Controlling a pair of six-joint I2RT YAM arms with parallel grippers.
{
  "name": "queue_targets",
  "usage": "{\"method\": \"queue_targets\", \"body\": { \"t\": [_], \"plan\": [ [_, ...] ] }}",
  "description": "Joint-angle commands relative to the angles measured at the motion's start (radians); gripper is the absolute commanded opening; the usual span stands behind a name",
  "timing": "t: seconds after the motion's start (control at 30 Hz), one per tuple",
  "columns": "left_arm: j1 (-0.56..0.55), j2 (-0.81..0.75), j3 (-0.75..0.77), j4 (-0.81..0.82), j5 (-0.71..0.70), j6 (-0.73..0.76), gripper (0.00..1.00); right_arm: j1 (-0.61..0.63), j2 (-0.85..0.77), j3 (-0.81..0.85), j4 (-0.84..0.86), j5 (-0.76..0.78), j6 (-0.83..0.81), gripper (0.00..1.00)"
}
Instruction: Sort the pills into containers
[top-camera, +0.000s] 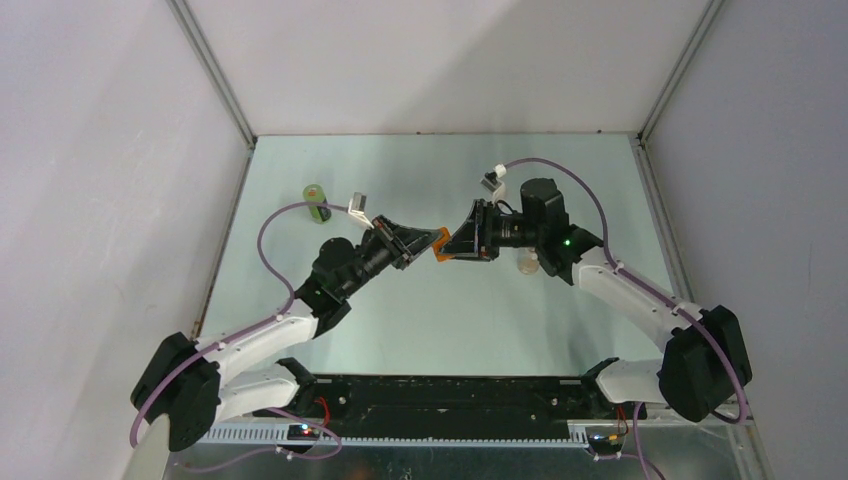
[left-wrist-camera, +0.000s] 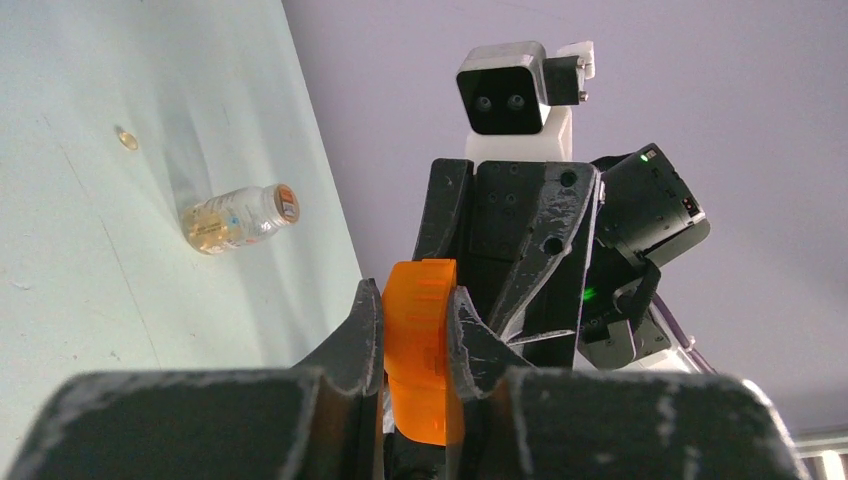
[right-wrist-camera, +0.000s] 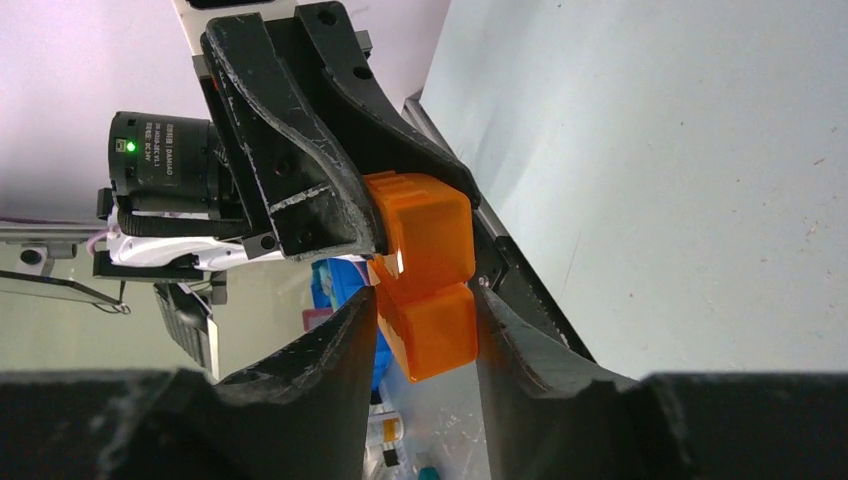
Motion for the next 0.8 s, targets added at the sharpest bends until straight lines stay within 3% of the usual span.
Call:
{"method": "queue_targets", "body": {
  "t": [0.0,0.37,0.63,0.77],
  "plan": [
    [0.003,-0.025,0.048,0.021,0.015,-0.006,0.00,0.007,0.005,-0.008,0.057,-0.027,0.009,0.41],
    [0.003,-0.028,0.048,0.016,0.015,-0.008,0.00,0.008,0.011,-0.012,0.067,-0.035,0.005,0.27],
    [0.003,-0.030,0.047,0.012,0.013,-0.002,0.00,0.009,0.013,-0.012,0.058,-0.026,0.002,0.00],
    [0.003,-0.032,0.045,0.009,0.012,0.001,0.00,0.009,0.012,-0.012,0.042,-0.009,-0.006,0.00]
  ]
}}
